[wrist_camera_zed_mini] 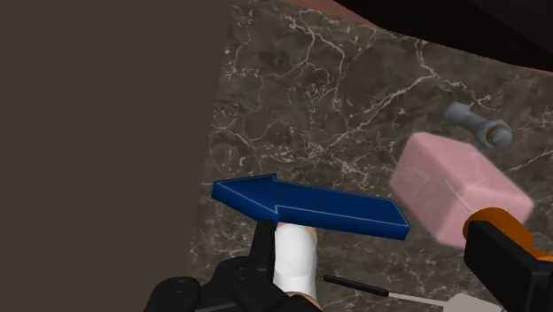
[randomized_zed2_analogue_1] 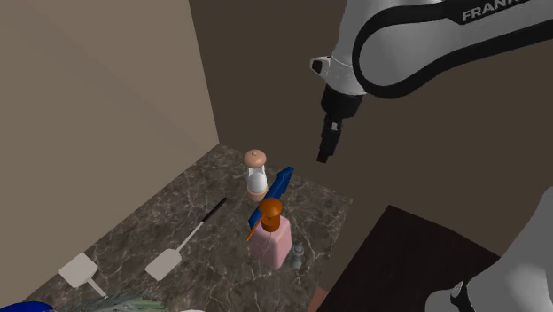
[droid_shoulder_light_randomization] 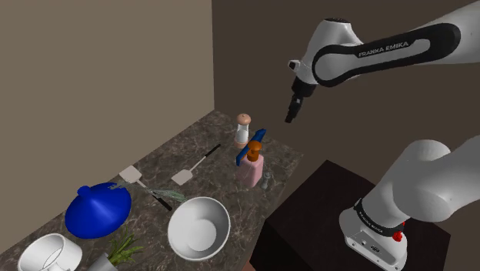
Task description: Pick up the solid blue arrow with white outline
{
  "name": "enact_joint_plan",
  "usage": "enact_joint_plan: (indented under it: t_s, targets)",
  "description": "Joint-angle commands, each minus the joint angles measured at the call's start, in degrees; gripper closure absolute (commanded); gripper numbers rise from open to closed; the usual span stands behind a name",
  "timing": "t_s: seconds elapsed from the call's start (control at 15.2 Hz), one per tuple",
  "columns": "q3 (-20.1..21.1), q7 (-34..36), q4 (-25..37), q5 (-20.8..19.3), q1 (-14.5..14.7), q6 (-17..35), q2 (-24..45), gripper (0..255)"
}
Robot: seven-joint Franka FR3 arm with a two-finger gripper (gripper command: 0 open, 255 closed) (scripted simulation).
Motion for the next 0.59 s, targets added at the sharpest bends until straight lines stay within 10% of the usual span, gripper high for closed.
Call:
enact_joint_plan:
  t_s: [0.0, 0.53]
  targets:
    - [-1.78, -5.23, 0.05, 0.62, 1.3, 4.26, 3.74, 0]
    - [-6.82, -28.98, 4.23, 11.72, 8.32, 19.57, 22.88, 0]
